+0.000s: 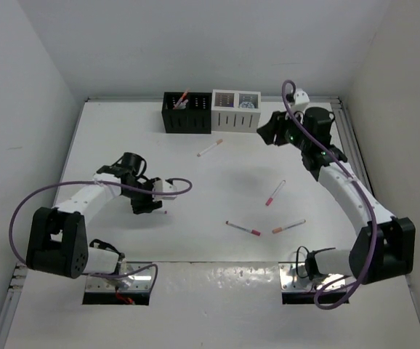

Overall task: Sort the stationery into containers
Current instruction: Pick up the pen from the center of the board.

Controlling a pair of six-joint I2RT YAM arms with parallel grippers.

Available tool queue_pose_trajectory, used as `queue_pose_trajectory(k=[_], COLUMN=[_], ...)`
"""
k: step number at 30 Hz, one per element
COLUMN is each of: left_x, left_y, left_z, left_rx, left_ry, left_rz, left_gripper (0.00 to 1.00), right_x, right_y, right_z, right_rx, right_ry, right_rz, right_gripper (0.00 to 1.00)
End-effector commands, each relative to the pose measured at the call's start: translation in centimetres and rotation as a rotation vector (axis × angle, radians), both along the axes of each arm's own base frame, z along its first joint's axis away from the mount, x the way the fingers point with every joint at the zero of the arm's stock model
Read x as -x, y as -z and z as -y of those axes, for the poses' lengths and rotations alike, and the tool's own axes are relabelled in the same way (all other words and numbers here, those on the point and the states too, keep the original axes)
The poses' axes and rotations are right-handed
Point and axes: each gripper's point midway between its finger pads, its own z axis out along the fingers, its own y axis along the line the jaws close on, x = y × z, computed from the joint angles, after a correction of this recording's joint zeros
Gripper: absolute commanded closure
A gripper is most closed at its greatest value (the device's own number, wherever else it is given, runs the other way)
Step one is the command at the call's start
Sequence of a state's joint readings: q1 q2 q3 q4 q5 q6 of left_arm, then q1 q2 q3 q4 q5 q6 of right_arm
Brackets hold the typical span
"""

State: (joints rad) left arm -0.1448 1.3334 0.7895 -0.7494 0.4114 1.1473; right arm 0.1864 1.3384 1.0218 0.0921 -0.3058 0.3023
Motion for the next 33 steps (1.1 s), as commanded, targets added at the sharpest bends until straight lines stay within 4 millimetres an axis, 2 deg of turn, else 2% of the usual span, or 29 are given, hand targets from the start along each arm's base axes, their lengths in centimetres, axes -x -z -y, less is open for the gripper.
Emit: queue_pose_trajectory(k=[1,5,14,20,21,25,26,27,28,29,30,31,32,33], left_x=[-0.1,0.3,-0.1,0.0,-0.1,-0.1,-0.8,-1.5,-1.3,-3.1,-4.1,-4.1,-6.5,-7.1], left_y=[0.8,2.1,5.0,6.2,6.2,6.1,5.4,4.8,4.3,2.3,1.3,-0.4,-3.2,-5.8], left_z=[0.9,2.0,3.1,3.9,4.0,5.1,5.8,5.8,6.8,7.8,7.7,9.3,9.3,10.8], left_rx=[-0.046,-0.092,-0.16,-0.182,-0.182,-0.146,-0.108,-0.072,0.003,0.073,0.131,0.256,0.353,0.512], left_ry=[0.065,0.11,0.155,0.182,0.172,0.151,0.1,0.058,0.034,-0.032,-0.09,-0.149,-0.212,-0.207], left_rz=[0.038,0.029,0.017,0.018,0.021,0.014,0.009,0.003,-0.051,-0.05,-0.074,-0.151,-0.135,-0.169], left_gripper=[0.43,0.43,0.5,0.7,0.77,0.94,0.99,1.0,1.0,1.0,1.0,1.0,1.0,1.0], right_x=[3.0,3.8,4.6,5.2,5.3,5.8,5.8,5.9,5.8,6.0,6.0,5.9,6.2,6.3], right_y=[0.8,1.4,1.5,2.0,2.0,2.1,1.9,1.9,1.4,1.1,1.2,0.1,0.2,-0.7], right_z=[0.6,1.9,2.3,2.4,2.4,2.5,2.5,2.6,2.5,2.1,2.0,1.7,1.0,0.6], right_rx=[0.01,0.001,-0.014,-0.008,-0.006,0.004,0.007,0.025,0.037,0.041,0.054,0.054,0.055,0.057], right_ry=[-0.043,-0.011,-0.025,-0.035,-0.036,-0.039,-0.046,-0.056,-0.07,-0.096,-0.117,-0.138,-0.185,-0.211], right_rz=[-0.043,-0.081,-0.121,-0.144,-0.141,-0.144,-0.138,-0.13,-0.112,-0.106,-0.111,-0.09,-0.095,-0.074], right_gripper=[0.52,0.52,0.54,0.54,0.55,0.55,0.55,0.56,0.56,0.57,0.57,0.58,0.59,0.59])
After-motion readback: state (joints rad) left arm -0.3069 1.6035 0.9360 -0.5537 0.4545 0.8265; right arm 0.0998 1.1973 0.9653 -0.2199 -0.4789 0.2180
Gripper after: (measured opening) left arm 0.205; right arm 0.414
